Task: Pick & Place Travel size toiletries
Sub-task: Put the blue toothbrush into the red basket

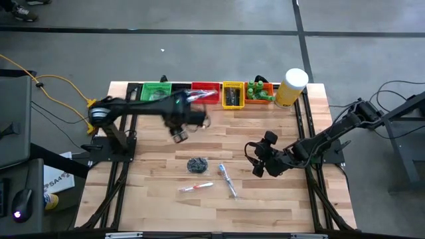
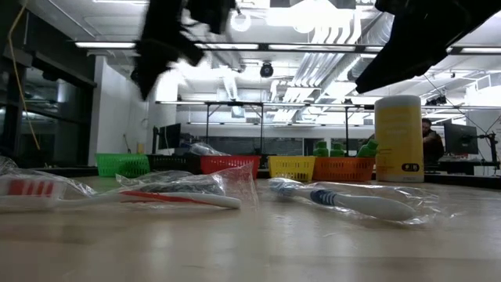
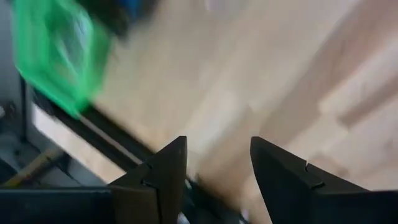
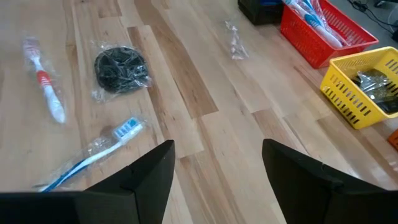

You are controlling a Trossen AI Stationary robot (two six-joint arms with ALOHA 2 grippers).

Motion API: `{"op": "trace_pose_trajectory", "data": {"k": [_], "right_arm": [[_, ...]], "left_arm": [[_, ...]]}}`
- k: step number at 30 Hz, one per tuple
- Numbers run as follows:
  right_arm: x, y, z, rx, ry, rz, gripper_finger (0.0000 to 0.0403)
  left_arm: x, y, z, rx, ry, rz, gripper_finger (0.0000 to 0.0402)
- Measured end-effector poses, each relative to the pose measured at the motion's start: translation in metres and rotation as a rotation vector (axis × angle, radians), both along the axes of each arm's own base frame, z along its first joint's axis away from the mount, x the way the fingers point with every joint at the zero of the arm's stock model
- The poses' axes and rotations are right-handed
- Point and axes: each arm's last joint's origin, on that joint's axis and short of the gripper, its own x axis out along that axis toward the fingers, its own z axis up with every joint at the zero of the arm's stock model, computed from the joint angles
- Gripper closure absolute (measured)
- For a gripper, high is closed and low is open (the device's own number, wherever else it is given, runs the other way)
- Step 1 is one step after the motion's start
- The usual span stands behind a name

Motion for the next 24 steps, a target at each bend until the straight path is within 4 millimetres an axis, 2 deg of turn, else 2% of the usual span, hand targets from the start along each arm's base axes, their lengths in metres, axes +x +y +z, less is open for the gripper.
{"op": "trace_pose_trajectory", "data": {"k": [6, 13, 20, 24], "right_arm": [[0.001, 0.000, 0.001, 0.002, -0.010, -0.003, 0.0167], [0.005, 0.002, 0.005, 0.060, -0.076, -0.011, 0.0167], [0.013, 0.007, 0.013, 0.244, -0.183, 0.028, 0.0167], [0.021, 0.002, 0.019, 0.348, -0.241, 0.062, 0.0170]], "left_arm": [[-0.052, -0.039, -0.008, 0.030, -0.051, 0.117, 0.0226], [-0.078, -0.070, -0.012, 0.012, -0.225, 0.076, 0.0226], [-0.097, -0.095, -0.019, 0.158, -0.443, -0.047, 0.0226], [-0.115, -0.099, -0.026, 0.204, -0.583, -0.086, 0.0226]]}}
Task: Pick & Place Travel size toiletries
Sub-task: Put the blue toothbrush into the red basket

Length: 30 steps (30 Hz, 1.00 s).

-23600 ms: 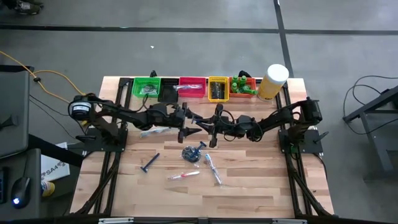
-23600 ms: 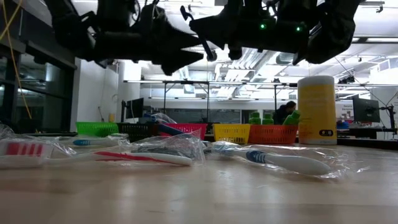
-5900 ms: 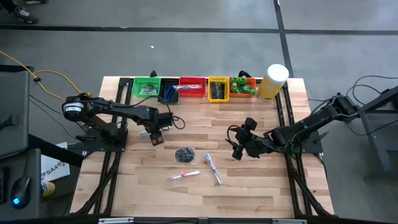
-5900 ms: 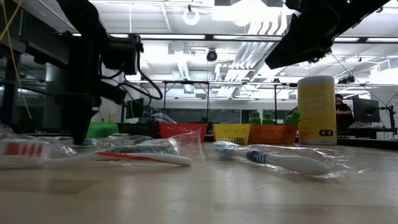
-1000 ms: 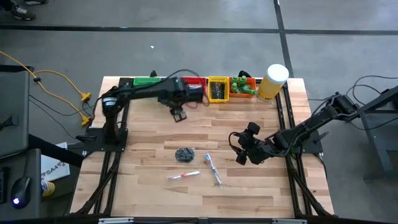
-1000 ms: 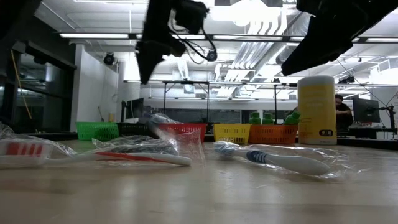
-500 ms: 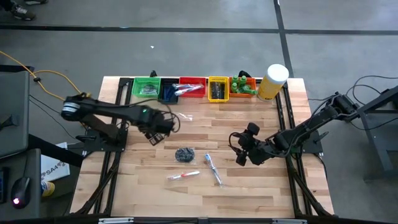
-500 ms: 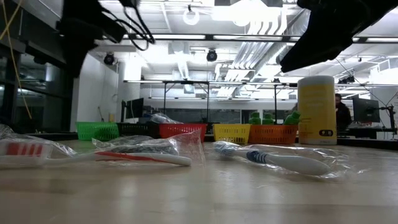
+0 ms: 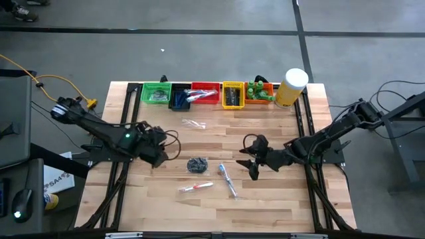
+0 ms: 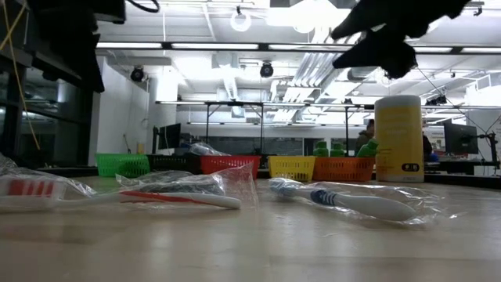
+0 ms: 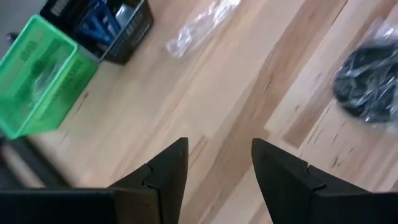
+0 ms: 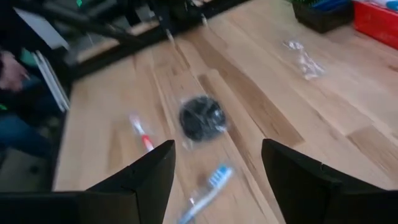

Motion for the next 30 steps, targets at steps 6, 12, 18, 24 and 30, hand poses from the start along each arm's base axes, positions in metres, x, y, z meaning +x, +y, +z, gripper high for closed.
{"op": "trace_pose_trajectory", "data": {"k": [6, 12, 18, 24, 30], "right_arm": [[0.007, -0.008, 0.006, 0.041, -0.026, 0.003, 0.0186], [0.008, -0.006, 0.005, 0.085, -0.007, 0.073, 0.0206], [0.020, 0.001, -0.004, 0.101, 0.042, 0.152, 0.0219], [0.053, 0.010, 0.002, 0.089, 0.131, 0.124, 0.0231], [0.083, 0.012, -0.012, 0.198, 0.364, -0.017, 0.0241]], "left_arm": [[-0.015, 0.001, -0.020, -0.025, -0.185, -0.101, 0.0226], [-0.015, 0.000, -0.034, -0.041, -0.255, -0.178, 0.0226], [-0.010, -0.002, -0.041, -0.021, -0.299, -0.225, 0.0226], [-0.012, 0.000, -0.048, 0.021, -0.300, -0.205, 0.0226], [-0.009, 0.000, -0.049, 0.064, -0.332, -0.208, 0.0226]]}}
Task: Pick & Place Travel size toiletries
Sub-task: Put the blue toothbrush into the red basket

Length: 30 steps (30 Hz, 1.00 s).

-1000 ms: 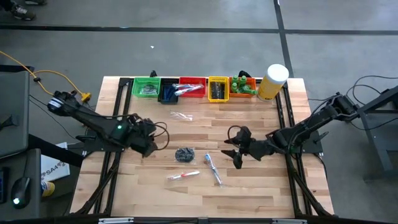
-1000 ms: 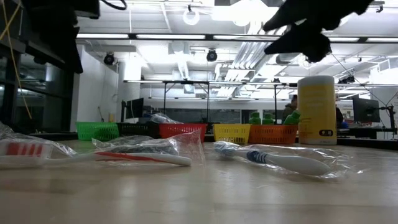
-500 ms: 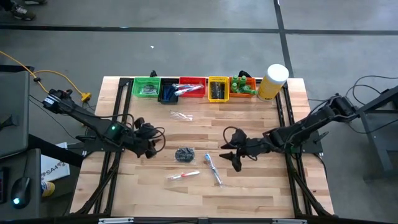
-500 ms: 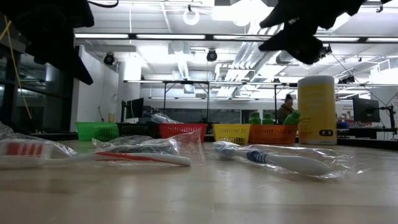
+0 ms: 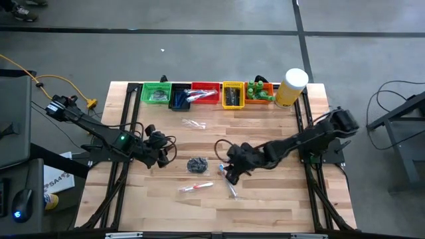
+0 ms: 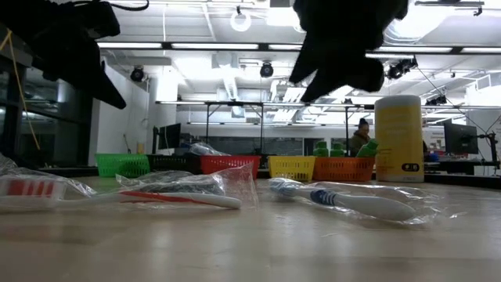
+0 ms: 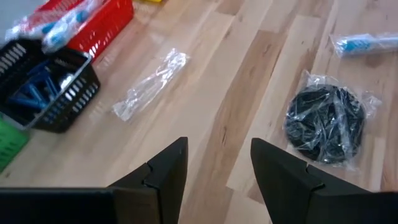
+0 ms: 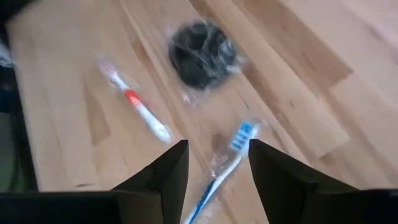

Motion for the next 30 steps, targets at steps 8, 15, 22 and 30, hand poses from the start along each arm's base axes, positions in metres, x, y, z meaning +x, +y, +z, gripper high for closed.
{"op": "trace_pose_trajectory", "data": {"k": [8, 15, 22, 30], "right_arm": [[0.037, 0.012, -0.020, 0.021, 0.183, -0.047, 0.0245], [0.050, 0.014, -0.032, 0.046, 0.336, -0.160, 0.0245], [0.054, 0.024, -0.040, 0.094, 0.371, -0.163, 0.0245], [0.050, 0.028, -0.042, 0.050, 0.380, -0.180, 0.0245]], "left_arm": [[0.001, 0.000, 0.001, 0.035, 0.005, -0.026, 0.0226], [0.001, 0.000, 0.001, 0.034, 0.004, -0.026, 0.0226], [0.001, 0.000, 0.001, 0.034, 0.005, -0.026, 0.0226], [0.001, 0.000, 0.001, 0.035, 0.005, -0.026, 0.0226]]}}
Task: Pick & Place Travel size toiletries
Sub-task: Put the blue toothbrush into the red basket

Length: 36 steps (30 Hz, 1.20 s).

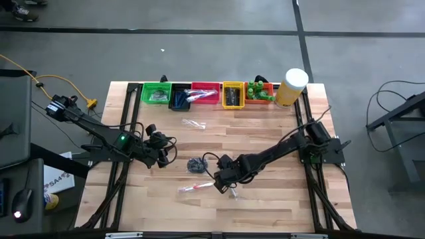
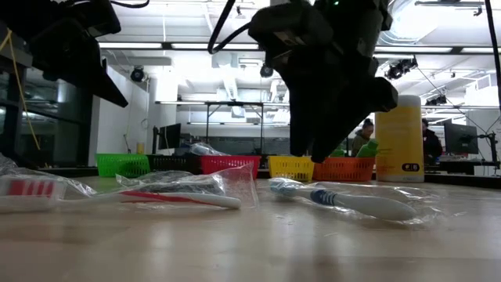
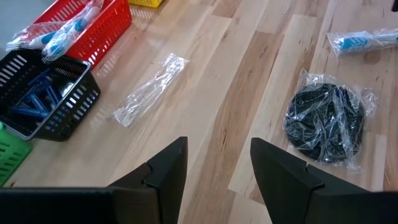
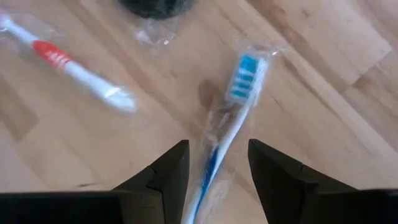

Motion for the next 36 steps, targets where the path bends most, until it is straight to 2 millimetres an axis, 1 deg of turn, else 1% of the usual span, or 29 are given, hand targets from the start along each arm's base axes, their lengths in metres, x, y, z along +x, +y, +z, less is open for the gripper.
{"op": "trace_pose_trajectory", "data": {"k": [6, 12, 16, 19, 20, 23, 25, 27, 33, 36], "right_arm": [[0.004, 0.002, -0.013, -0.030, 0.002, 0.005, 0.0245], [0.004, 0.008, -0.029, -0.042, 0.042, 0.001, 0.0245], [0.004, 0.007, -0.037, -0.061, 0.067, -0.007, 0.0245], [0.004, 0.008, -0.040, -0.066, 0.073, -0.006, 0.0245], [0.005, 0.008, -0.044, -0.069, 0.080, -0.007, 0.0245], [0.005, 0.007, -0.047, -0.081, 0.097, -0.010, 0.0247], [0.005, 0.007, -0.053, -0.086, 0.111, -0.011, 0.0259], [0.004, 0.007, -0.054, -0.087, 0.119, -0.011, 0.0282], [0.004, 0.004, -0.055, -0.110, 0.117, -0.051, 0.0378], [0.003, 0.003, -0.055, -0.111, 0.129, -0.048, 0.0383]], "left_arm": [[0.000, 0.000, 0.000, -0.003, 0.002, -0.004, 0.0226], [0.000, 0.000, 0.000, -0.003, 0.002, -0.005, 0.0226], [0.000, 0.000, 0.000, -0.004, 0.002, -0.005, 0.0226], [0.000, 0.000, 0.000, -0.003, 0.003, -0.005, 0.0226], [0.000, 0.000, 0.000, -0.004, 0.002, -0.005, 0.0226], [0.000, 0.000, 0.000, -0.004, 0.004, -0.006, 0.0226], [0.000, 0.000, 0.000, -0.005, 0.005, -0.005, 0.0226], [0.000, 0.000, 0.000, -0.006, 0.007, -0.005, 0.0226], [-0.001, 0.000, -0.001, -0.019, 0.017, -0.014, 0.0226], [-0.001, 0.000, -0.001, -0.019, 0.017, -0.013, 0.0226]]}}
